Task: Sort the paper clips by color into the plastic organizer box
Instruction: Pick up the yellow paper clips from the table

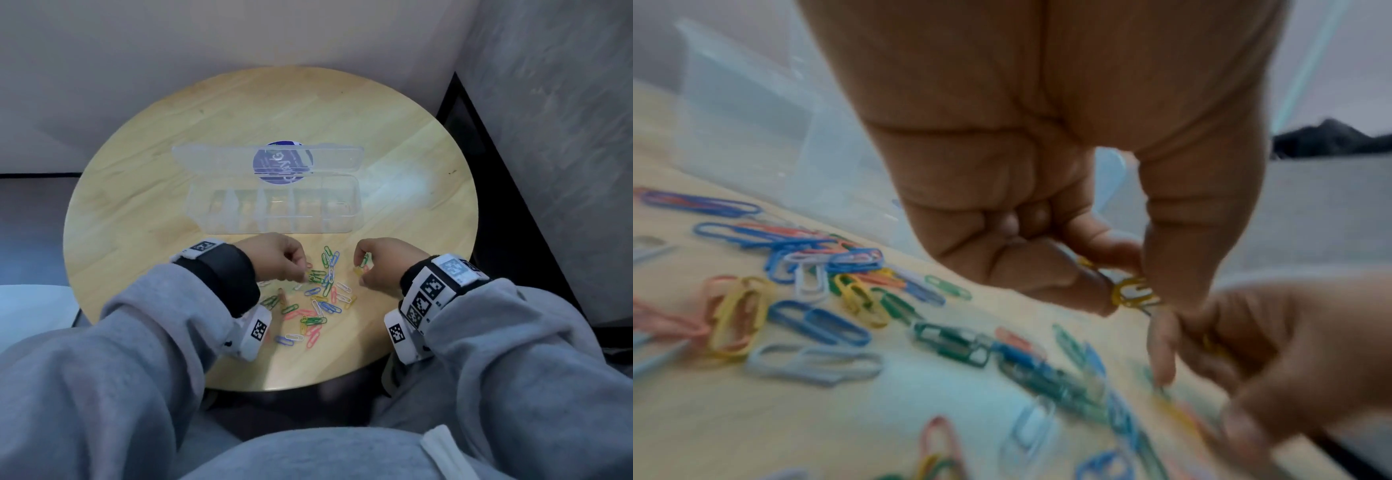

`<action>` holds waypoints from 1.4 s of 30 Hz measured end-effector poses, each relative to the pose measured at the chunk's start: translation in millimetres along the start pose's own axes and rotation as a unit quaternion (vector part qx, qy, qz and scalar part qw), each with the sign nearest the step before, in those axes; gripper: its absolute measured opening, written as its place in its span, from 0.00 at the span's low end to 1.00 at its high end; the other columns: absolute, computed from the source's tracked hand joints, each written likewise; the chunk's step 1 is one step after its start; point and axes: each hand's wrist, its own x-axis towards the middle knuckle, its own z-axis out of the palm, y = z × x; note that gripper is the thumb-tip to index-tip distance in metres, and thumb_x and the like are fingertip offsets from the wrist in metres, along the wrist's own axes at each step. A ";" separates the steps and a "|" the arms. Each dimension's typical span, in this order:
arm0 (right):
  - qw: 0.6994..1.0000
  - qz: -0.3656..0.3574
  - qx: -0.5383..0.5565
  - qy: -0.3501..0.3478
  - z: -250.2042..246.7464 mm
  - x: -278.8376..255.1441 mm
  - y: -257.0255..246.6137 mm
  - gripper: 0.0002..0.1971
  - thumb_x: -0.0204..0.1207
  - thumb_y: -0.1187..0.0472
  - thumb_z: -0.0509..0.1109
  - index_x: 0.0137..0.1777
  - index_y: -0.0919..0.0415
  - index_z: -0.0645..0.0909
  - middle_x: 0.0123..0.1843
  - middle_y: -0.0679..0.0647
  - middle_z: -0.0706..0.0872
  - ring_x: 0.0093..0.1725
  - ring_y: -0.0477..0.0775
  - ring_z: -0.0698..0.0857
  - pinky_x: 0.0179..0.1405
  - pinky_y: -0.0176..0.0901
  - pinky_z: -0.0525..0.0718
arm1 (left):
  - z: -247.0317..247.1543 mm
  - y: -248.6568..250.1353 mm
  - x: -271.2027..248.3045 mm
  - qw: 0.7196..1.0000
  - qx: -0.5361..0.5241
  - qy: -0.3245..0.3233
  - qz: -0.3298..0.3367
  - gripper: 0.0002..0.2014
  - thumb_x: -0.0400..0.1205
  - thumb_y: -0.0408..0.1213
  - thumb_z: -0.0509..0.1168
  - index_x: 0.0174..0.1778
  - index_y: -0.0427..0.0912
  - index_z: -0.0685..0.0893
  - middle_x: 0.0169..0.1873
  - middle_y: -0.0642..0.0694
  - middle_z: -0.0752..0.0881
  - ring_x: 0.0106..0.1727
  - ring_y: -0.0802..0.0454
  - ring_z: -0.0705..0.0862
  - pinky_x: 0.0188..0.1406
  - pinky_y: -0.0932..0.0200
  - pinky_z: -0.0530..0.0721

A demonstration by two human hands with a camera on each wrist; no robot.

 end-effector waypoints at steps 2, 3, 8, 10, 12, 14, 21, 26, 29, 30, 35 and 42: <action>1.000 -0.006 -0.009 -0.014 2.9 0.2 -1.3 0.11 0.69 0.59 0.73 0.48 0.47 0.75 0.43 0.46 0.77 0.43 0.52 0.78 0.37 0.38 0.74 | -7.0 -1.7 -2.2 0.994 -0.112 -0.012 0.011 0.12 0.74 0.25 0.71 0.30 0.43 0.78 0.24 0.48 0.80 0.26 0.54 0.74 0.26 0.68 0.73; 1.000 -0.009 -0.012 -0.018 4.2 0.2 -2.1 0.12 0.69 0.58 0.73 0.49 0.47 0.75 0.44 0.47 0.77 0.44 0.52 0.78 0.39 0.39 0.74 | -9.5 -2.2 -3.1 0.987 -0.160 -0.016 0.014 0.12 0.74 0.22 0.70 0.31 0.41 0.77 0.22 0.47 0.80 0.23 0.55 0.75 0.24 0.69 0.74; 1.000 -0.021 -0.002 -0.016 6.9 2.0 -4.0 0.11 0.69 0.59 0.74 0.46 0.47 0.76 0.45 0.47 0.78 0.45 0.52 0.79 0.42 0.39 0.76 | -11.9 -2.2 -7.0 0.956 -0.291 -0.019 -0.012 0.12 0.79 0.18 0.60 0.40 0.41 0.79 0.23 0.47 0.76 0.17 0.61 0.79 0.17 0.73 0.76; 1.000 -0.015 -0.003 -0.010 6.7 1.8 -4.5 0.11 0.69 0.59 0.74 0.47 0.48 0.76 0.45 0.47 0.78 0.46 0.52 0.79 0.43 0.40 0.76 | -10.5 -1.0 -7.9 0.951 -0.305 -0.036 -0.035 0.14 0.81 0.19 0.56 0.41 0.40 0.81 0.24 0.46 0.76 0.18 0.60 0.80 0.17 0.72 0.77; 1.000 -0.011 -0.009 -0.018 6.6 1.4 -5.3 0.09 0.70 0.59 0.74 0.47 0.49 0.78 0.43 0.47 0.78 0.46 0.52 0.79 0.43 0.40 0.77 | -8.0 -0.6 -6.6 0.943 -0.325 -0.038 -0.054 0.16 0.81 0.20 0.51 0.39 0.39 0.81 0.25 0.44 0.75 0.18 0.59 0.80 0.17 0.72 0.77; 0.999 -0.021 -0.024 -0.034 6.4 0.6 -7.5 0.06 0.71 0.61 0.72 0.45 0.51 0.79 0.37 0.44 0.76 0.44 0.51 0.78 0.36 0.37 0.75 | -3.8 1.6 -5.7 0.929 -0.361 -0.034 -0.074 0.16 0.80 0.22 0.48 0.35 0.39 0.77 0.29 0.44 0.74 0.17 0.58 0.79 0.16 0.71 0.76; 0.996 -0.026 -0.060 -0.062 5.8 -6.4 -13.2 0.06 0.70 0.66 0.64 0.37 0.55 0.77 0.33 0.48 0.78 0.36 0.51 0.78 0.26 0.33 0.71 | 13.2 10.3 1.3 0.995 -0.078 -0.015 -0.061 0.08 0.79 0.38 0.65 0.34 0.48 0.78 0.29 0.52 0.76 0.27 0.57 0.72 0.28 0.63 0.69; 0.996 0.004 0.057 -0.070 -1.1 -7.3 -5.0 0.06 0.68 0.67 0.65 0.32 0.56 0.77 0.29 0.52 0.80 0.28 0.52 0.76 0.28 0.37 0.74 | 27.2 23.2 0.5 0.978 0.208 0.003 0.002 0.06 0.74 0.38 0.68 0.43 0.55 0.84 0.28 0.57 0.75 0.37 0.54 0.76 0.28 0.64 0.68; 0.963 0.008 0.247 -0.110 -5.1 -3.9 4.3 0.09 0.69 0.75 0.64 0.37 0.60 0.77 0.31 0.60 0.82 0.28 0.57 0.76 0.27 0.42 0.72 | 36.3 24.3 4.8 0.968 0.248 -0.015 0.014 0.07 0.73 0.37 0.68 0.41 0.55 0.82 0.32 0.55 0.77 0.42 0.52 0.78 0.37 0.63 0.72; 0.954 0.018 0.274 -0.118 -4.7 -2.6 7.1 0.09 0.71 0.76 0.63 0.40 0.61 0.77 0.31 0.60 0.82 0.27 0.56 0.76 0.26 0.43 0.73 | 38.0 24.3 5.8 0.966 0.258 -0.020 0.014 0.06 0.74 0.36 0.68 0.40 0.54 0.81 0.35 0.55 0.78 0.43 0.52 0.78 0.39 0.62 0.72; 0.923 0.074 0.343 -0.157 0.8 0.6 8.9 0.14 0.77 0.75 0.53 0.36 0.66 0.77 0.33 0.62 0.77 0.28 0.55 0.76 0.21 0.38 0.78 | 41.9 25.1 9.4 0.959 0.283 -0.017 0.020 0.05 0.75 0.37 0.68 0.38 0.52 0.79 0.34 0.54 0.78 0.41 0.52 0.77 0.26 0.65 0.67; 0.920 0.095 0.340 -0.167 3.1 -2.0 1.5 0.13 0.77 0.74 0.52 0.33 0.66 0.71 0.30 0.62 0.73 0.26 0.56 0.73 0.23 0.39 0.73 | 39.5 19.3 10.1 0.972 0.236 -0.018 0.001 0.05 0.75 0.36 0.68 0.35 0.50 0.79 0.26 0.55 0.76 0.29 0.60 0.74 0.25 0.67 0.68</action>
